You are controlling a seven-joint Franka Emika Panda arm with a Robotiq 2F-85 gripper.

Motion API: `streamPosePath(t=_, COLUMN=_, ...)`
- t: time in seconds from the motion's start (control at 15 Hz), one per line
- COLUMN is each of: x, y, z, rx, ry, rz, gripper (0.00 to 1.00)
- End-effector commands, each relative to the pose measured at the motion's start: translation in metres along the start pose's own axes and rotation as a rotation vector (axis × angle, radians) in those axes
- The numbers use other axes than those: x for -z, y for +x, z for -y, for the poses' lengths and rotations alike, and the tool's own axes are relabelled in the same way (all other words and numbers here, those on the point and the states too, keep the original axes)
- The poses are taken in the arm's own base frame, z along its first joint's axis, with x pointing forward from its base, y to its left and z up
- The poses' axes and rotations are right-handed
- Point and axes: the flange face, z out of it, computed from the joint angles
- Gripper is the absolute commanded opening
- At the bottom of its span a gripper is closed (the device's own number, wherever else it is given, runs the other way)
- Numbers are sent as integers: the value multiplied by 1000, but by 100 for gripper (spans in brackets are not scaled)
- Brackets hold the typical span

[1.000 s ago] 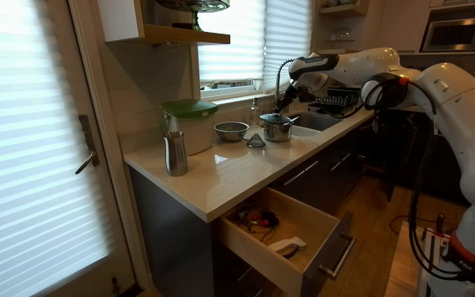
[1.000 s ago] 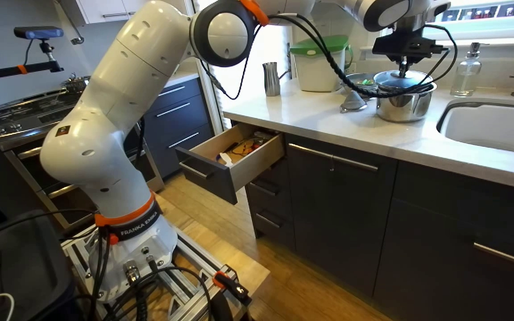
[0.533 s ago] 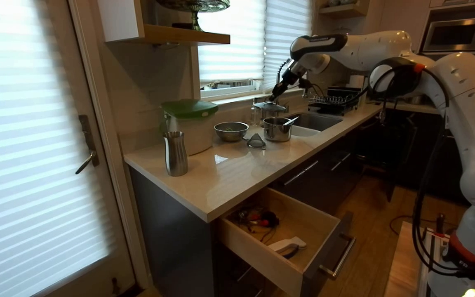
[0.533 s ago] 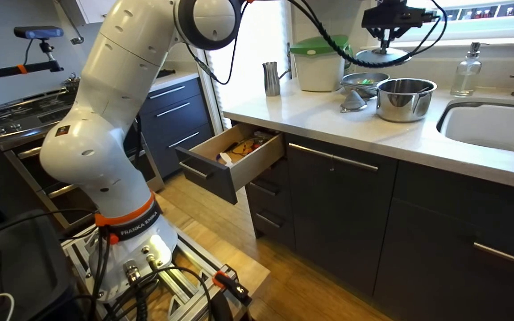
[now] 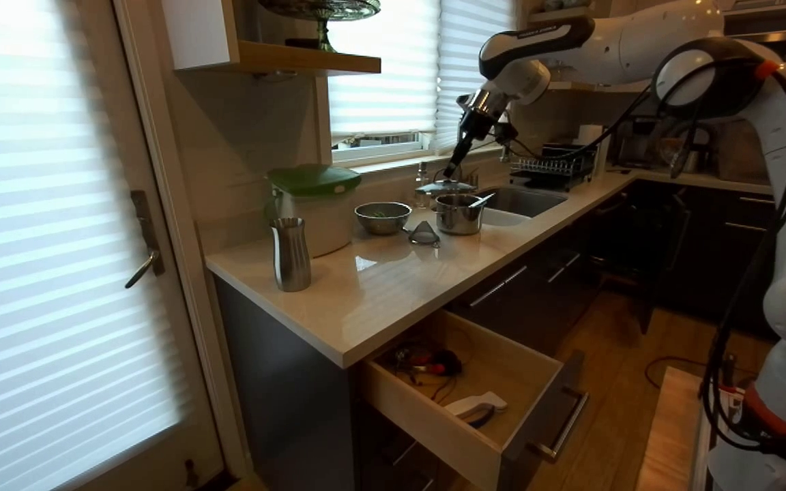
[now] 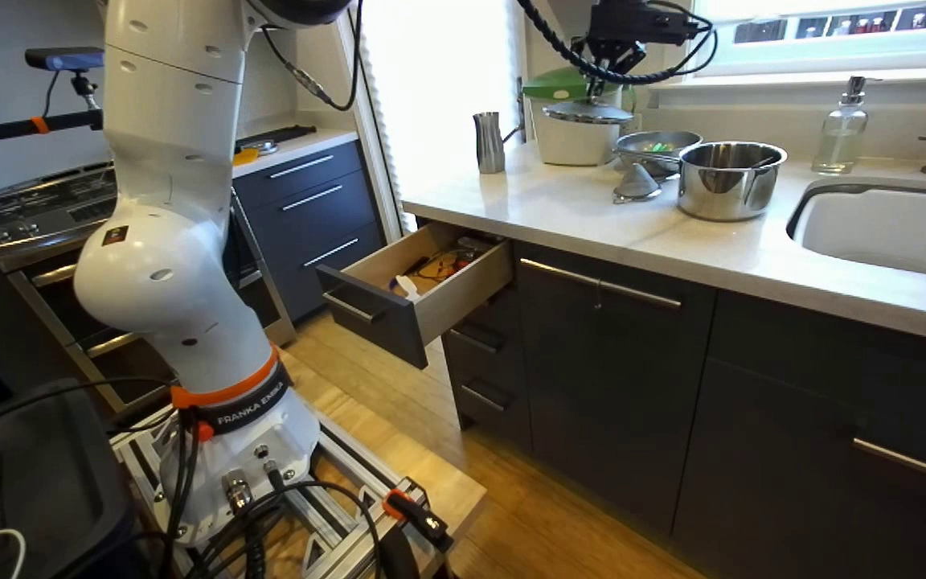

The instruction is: Take the lid off the pot and put it in the open drawer

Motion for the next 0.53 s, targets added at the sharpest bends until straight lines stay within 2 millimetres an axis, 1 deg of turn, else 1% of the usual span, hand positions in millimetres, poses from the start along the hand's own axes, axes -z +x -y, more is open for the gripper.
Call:
streamPosePath(t=0.0, x=-6, y=0, z=15, rx=29, ry=47, rz=27, gripper=15)
streamPosePath(t=0.07, x=-13, y=-1, z=29, rx=46, ry=82, rz=48, gripper=15)
streamPosePath(t=0.13, x=-17, y=-2, z=37, rx=55, ry=98, rz=58, gripper=15)
streamPosePath(t=0.2, x=-18, y=-4, z=42, rx=58, ry=105, rz=63, gripper=15)
streamPosePath(t=0.33, x=-18, y=-7, z=44, rx=59, ry=108, rz=67, gripper=15)
streamPosePath(t=0.4, x=-18, y=-8, z=43, rx=60, ry=108, rz=67, gripper=4)
streamPosePath(t=0.47, x=-29, y=-4, z=54, rx=88, ry=112, rz=100, gripper=4)
